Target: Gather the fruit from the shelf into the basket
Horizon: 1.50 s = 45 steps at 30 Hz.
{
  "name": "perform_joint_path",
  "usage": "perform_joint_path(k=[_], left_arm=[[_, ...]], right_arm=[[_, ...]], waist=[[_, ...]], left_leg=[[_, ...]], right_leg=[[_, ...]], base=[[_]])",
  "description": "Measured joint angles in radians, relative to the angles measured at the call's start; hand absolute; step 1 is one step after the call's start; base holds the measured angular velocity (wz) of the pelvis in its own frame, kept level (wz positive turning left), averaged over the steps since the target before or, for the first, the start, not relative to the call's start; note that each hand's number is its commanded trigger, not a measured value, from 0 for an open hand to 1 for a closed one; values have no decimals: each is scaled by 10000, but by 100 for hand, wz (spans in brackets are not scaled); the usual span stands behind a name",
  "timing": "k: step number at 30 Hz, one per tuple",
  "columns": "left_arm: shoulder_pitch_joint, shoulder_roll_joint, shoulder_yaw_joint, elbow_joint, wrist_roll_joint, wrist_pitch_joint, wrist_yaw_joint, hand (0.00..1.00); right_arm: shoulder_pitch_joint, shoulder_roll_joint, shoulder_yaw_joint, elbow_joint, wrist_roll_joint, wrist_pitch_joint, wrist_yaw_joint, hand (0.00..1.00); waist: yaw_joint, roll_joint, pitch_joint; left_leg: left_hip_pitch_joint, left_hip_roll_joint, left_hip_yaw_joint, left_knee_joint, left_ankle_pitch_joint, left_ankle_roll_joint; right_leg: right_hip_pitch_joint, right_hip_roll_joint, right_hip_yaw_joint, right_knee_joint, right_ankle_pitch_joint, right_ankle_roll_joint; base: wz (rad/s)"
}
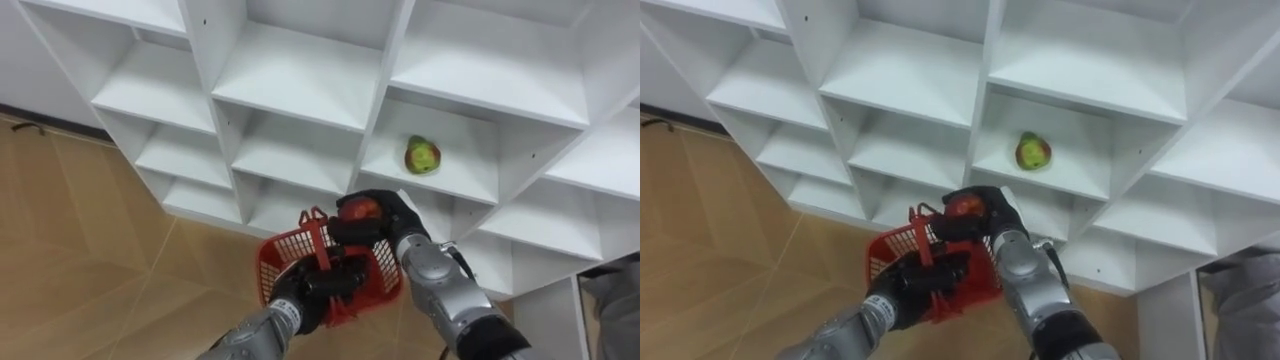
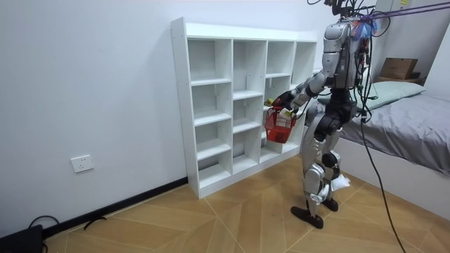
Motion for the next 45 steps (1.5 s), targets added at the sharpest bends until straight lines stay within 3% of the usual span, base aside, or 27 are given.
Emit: perform_joint_path(k=[12, 13, 14, 15, 16, 45], left_arm=[[-16, -31, 2, 2, 26, 1, -39, 100], [-22, -31, 2, 2, 26, 2, -59, 100], [-29, -31, 3, 2, 9, 3, -110, 100], [-29, -31, 3, 2, -12, 3, -119, 100], [-29, -31, 3, 2, -19, 3, -119, 100], [-29, -42, -30, 106, 6, 24, -116, 100]], right_arm=[[-8, 140, -12, 3, -181, 0, -40, 100], [-9, 165, -12, 3, -177, 0, -42, 93], [-13, 217, -12, 7, -178, 0, -46, 78], [-41, 236, -12, 50, -180, 0, -39, 54], [-89, 244, -12, 116, -179, 0, -33, 1], [-379, 219, -18, 444, -186, -15, 5, 0]], waist=[[131, 96, -3], [136, 105, -3], [128, 122, -4], [129, 141, -7], [128, 150, -6], [36, 238, -6]], left_leg=[[-168, -1, -95, 170, 14, 21], [-171, -2, -94, 169, 14, 21], [-174, -3, -94, 169, 14, 21], [-172, -5, -95, 169, 15, 22], [-172, -6, -95, 169, 15, 22], [-210, -7, -166, 215, 15, 22]], right_leg=[[-21, 25, -19, -1, 15, -24], [-24, 24, -17, -2, 15, -24], [-28, 20, -24, -2, 15, -24], [-25, 15, -30, 0, 15, -24], [-25, 12, -32, 2, 15, -24], [0, -13, -255, 4, 19, -30]], base=[[1], [0], [0], [0], [0], [0]])
